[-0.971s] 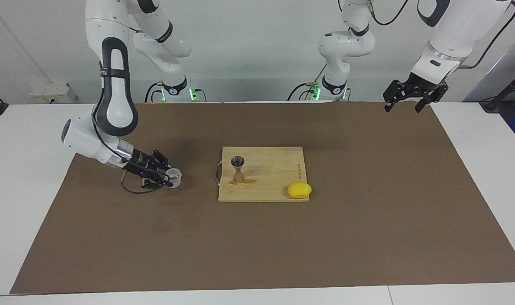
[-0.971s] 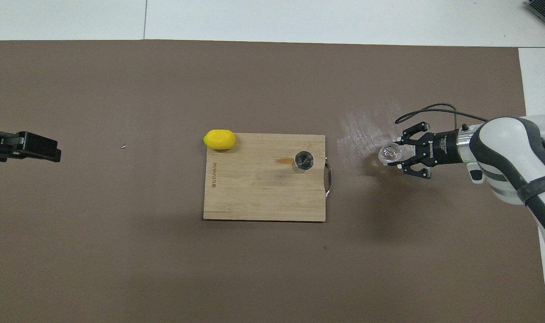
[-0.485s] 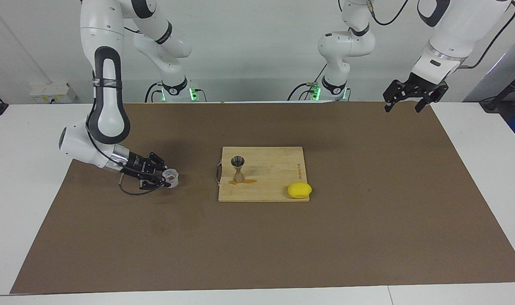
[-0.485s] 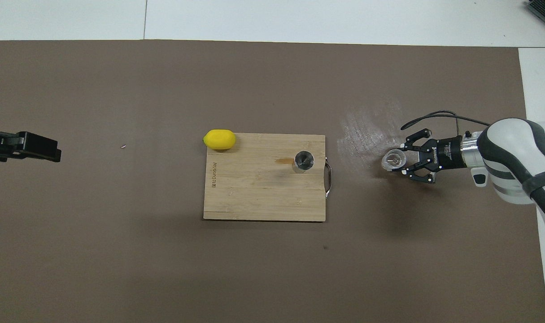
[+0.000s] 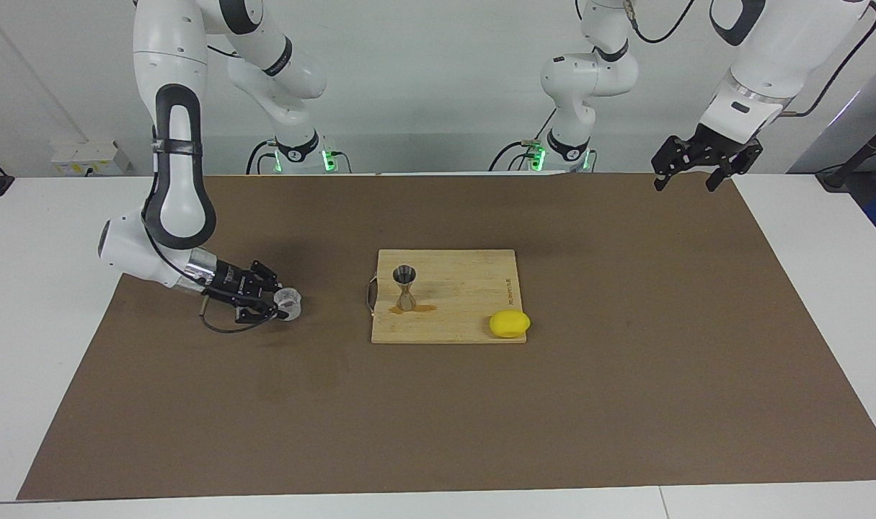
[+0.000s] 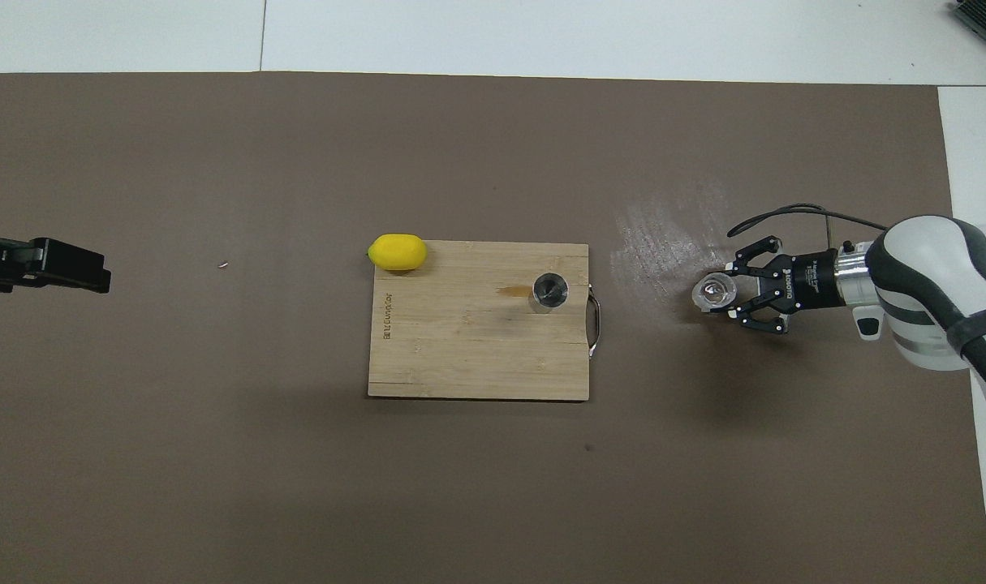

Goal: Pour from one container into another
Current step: 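Lower the glass cup onto the table and open the right gripper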

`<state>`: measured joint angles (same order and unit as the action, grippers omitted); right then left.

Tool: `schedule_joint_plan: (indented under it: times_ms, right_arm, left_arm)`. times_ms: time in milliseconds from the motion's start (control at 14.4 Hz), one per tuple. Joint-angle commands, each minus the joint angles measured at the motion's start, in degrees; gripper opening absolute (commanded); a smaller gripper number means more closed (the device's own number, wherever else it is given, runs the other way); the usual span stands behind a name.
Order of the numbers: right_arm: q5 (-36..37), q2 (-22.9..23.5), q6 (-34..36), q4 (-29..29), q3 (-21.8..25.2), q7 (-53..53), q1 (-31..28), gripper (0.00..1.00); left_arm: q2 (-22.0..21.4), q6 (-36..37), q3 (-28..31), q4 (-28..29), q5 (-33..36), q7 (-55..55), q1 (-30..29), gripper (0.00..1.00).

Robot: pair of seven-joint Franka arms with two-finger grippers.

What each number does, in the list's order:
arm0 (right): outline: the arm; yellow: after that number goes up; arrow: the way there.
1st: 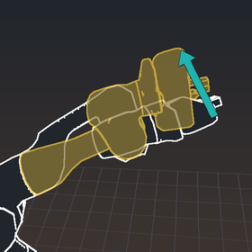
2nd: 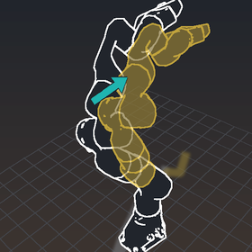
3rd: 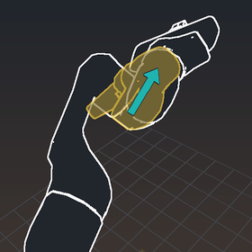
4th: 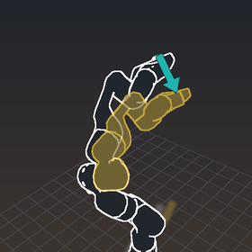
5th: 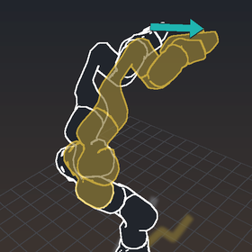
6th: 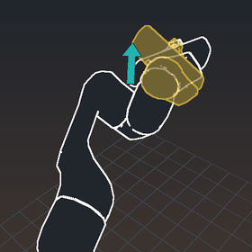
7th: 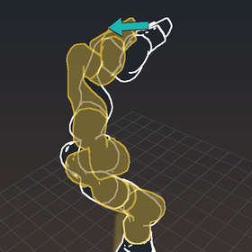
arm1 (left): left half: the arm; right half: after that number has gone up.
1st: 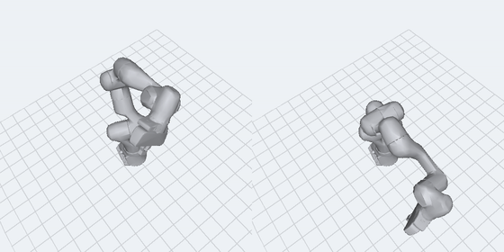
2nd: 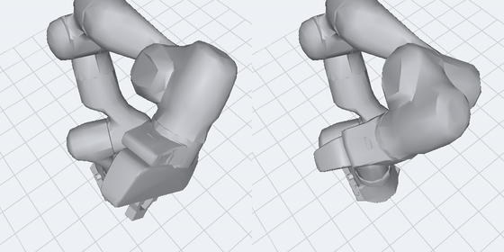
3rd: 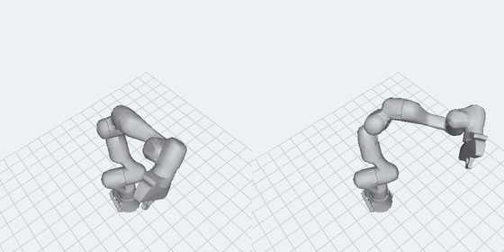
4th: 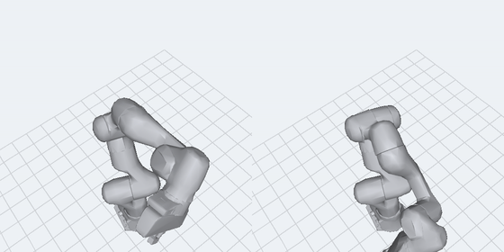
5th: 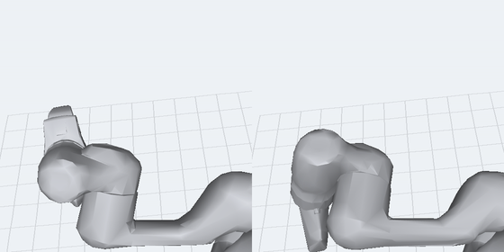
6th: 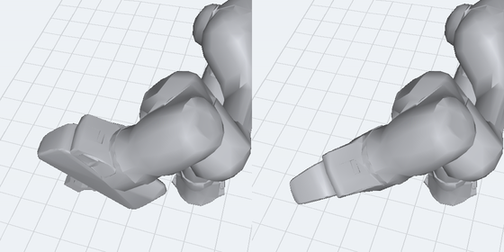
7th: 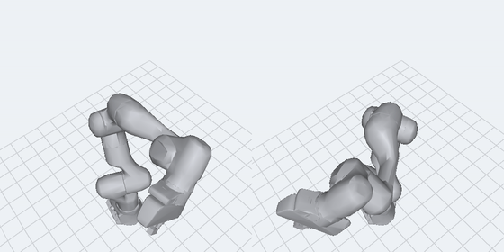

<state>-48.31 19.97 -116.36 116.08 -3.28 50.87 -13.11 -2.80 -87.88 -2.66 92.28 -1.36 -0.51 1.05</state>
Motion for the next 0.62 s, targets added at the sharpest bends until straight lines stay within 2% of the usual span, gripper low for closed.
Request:
schedule_joint_plan:
  times_ms: [0, 277, 347, 416, 555]
  right_arm:
    - [-1.7, -0.6, -1.8, 1.6, -0.3, -2.2, -1.5, 0.37]
    - [-1.0, -0.7, -2.8, 1.8, -0.1, -2.3, -2.1, 0.65]
    - [-0.9, -0.9, -3.3, 2.2, -0.1, -2.5, -2.4, 0.89]
    - [-0.8, -1.0, -4.5, 2.4, -0.1, -3.1, -2.4, 1.0]
    - [-0.6, -1.9, -5.0, 3.1, 0.0, -3.4, -2.8, 1.0]
  left_arm:
    - [-0.5, -0.7, 0.0, 1.0, 0.1, -0.2, -0.2, 1.0]
    - [-0.6, -0.7, 0.0, 1.0, 0.1, -0.2, -0.2, 1.0]
    - [-0.5, -0.7, 0.0, 1.0, 0.1, -0.2, -0.1, 1.0]
    - [-0.6, -0.7, 0.0, 1.0, 0.1, -0.2, -0.2, 1.0]
    - [-0.6, -0.7, 0.0, 1.0, 0.1, -0.2, -0.2, 1.0]
